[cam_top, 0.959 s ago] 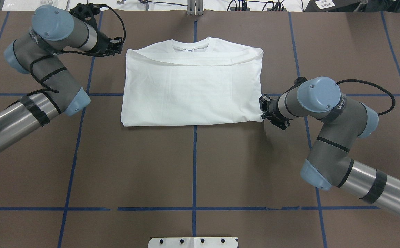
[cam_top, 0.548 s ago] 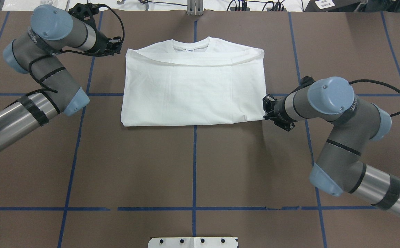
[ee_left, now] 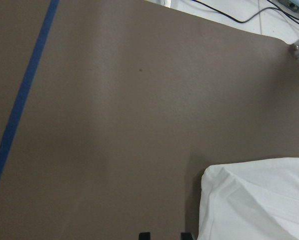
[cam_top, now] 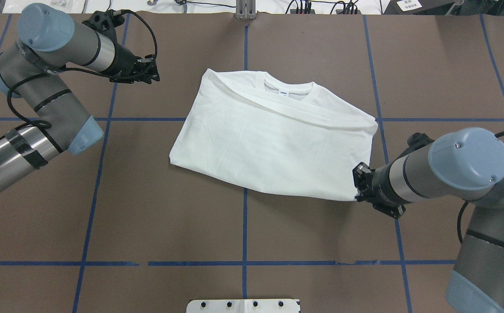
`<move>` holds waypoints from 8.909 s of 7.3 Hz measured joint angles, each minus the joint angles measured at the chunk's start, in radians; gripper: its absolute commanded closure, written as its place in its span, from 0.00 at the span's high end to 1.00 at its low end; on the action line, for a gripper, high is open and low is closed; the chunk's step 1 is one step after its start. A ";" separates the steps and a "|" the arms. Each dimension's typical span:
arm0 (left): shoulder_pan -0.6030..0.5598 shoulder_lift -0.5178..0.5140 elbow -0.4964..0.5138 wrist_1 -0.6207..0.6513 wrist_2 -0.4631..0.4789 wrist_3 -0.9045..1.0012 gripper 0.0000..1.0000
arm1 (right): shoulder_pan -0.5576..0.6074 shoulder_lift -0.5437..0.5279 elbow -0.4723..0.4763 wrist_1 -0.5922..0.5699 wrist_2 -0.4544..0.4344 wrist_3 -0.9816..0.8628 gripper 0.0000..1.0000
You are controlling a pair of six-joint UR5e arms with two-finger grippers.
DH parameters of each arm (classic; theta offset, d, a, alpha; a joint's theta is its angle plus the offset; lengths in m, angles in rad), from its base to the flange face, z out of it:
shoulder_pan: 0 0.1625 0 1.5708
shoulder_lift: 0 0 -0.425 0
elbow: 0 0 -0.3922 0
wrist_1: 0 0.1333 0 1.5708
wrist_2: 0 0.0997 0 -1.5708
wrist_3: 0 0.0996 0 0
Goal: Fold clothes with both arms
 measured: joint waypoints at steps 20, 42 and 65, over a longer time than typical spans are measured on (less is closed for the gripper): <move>0.373 0.125 -0.215 0.066 0.066 -0.481 0.00 | 0.069 0.213 -0.009 -0.257 0.058 -0.071 1.00; 0.052 -0.125 0.131 -0.183 0.080 -0.221 0.58 | -0.197 0.306 -0.339 -0.010 -0.229 -0.421 1.00; 0.050 -0.116 0.095 -0.180 0.077 -0.231 0.58 | -0.231 0.240 -0.346 0.082 -0.342 0.179 0.77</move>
